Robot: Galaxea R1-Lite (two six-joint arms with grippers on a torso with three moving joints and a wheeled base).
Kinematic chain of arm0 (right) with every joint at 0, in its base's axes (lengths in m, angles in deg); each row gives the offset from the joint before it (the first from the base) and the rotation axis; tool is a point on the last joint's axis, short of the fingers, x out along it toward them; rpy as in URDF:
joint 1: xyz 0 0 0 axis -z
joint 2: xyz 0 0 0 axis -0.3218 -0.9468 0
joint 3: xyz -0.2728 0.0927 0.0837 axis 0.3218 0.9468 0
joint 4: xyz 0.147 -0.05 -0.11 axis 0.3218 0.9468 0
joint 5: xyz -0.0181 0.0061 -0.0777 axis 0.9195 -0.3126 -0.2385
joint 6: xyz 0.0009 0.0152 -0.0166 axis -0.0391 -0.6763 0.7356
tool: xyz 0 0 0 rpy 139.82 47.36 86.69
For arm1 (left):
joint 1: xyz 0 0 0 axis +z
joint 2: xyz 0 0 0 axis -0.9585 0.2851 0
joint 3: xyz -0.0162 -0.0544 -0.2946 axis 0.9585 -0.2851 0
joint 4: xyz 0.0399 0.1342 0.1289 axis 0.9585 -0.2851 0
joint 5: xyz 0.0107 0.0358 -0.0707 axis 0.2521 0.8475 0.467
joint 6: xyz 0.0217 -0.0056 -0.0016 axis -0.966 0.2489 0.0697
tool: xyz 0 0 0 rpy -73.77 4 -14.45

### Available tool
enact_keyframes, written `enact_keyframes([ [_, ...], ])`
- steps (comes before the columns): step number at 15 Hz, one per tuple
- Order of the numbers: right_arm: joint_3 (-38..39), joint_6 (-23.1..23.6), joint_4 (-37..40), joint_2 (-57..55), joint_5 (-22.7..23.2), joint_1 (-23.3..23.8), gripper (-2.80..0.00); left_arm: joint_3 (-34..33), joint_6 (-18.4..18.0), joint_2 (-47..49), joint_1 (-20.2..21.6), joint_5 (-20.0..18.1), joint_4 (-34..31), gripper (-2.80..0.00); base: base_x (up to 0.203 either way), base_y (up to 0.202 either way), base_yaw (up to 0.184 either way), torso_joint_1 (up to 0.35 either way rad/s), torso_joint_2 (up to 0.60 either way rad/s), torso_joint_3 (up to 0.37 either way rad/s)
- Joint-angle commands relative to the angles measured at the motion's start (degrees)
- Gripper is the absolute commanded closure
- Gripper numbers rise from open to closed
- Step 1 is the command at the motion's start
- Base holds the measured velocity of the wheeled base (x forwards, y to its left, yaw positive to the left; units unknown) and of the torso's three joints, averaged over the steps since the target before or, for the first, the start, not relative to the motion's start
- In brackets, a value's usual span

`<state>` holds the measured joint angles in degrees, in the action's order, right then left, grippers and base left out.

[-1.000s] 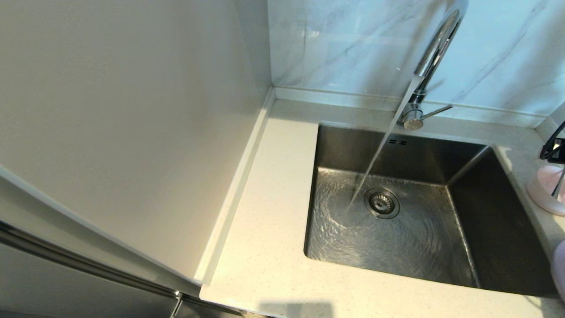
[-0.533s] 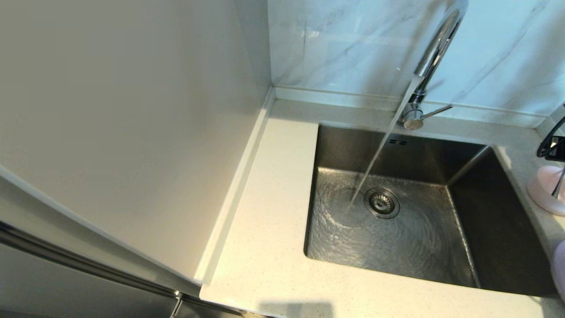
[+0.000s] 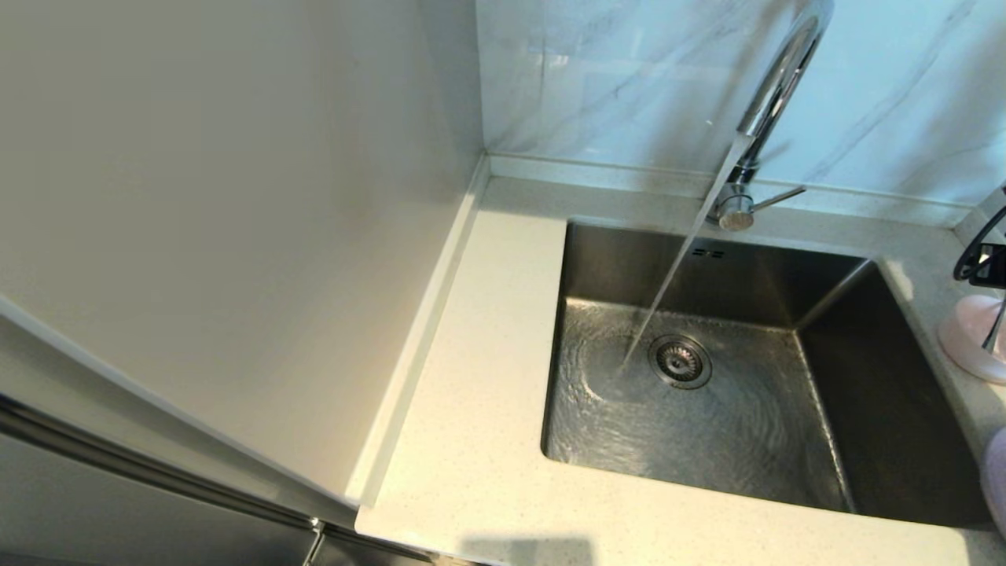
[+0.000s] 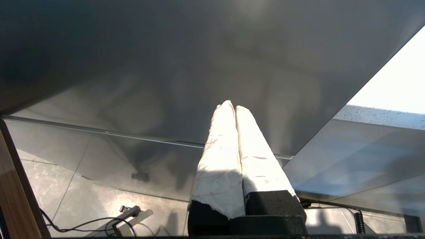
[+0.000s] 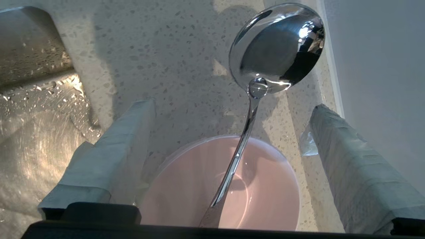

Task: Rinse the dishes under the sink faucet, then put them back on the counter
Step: Pick up the spoon

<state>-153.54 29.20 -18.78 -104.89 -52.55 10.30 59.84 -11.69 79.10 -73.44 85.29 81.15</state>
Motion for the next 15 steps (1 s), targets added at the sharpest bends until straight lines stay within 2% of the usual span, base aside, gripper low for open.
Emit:
enact_keyframes([
  [1, -0.97, 0.0, 0.11, -1.07, -0.07, 0.02, -2.8, 0.0, 0.0, 0.0, 0.0, 0.01, 0.0, 0.0, 0.0, 0.0, 0.0, 0.0, 0.0, 0.0],
  [15, -1.61, 0.0, -0.33, -2.39, -0.07, 0.72, -2.8, 0.0, 0.0, 0.0, 0.0, 0.01, 0.0, 0.0, 0.0, 0.0, 0.0, 0.0, 0.0, 0.0],
])
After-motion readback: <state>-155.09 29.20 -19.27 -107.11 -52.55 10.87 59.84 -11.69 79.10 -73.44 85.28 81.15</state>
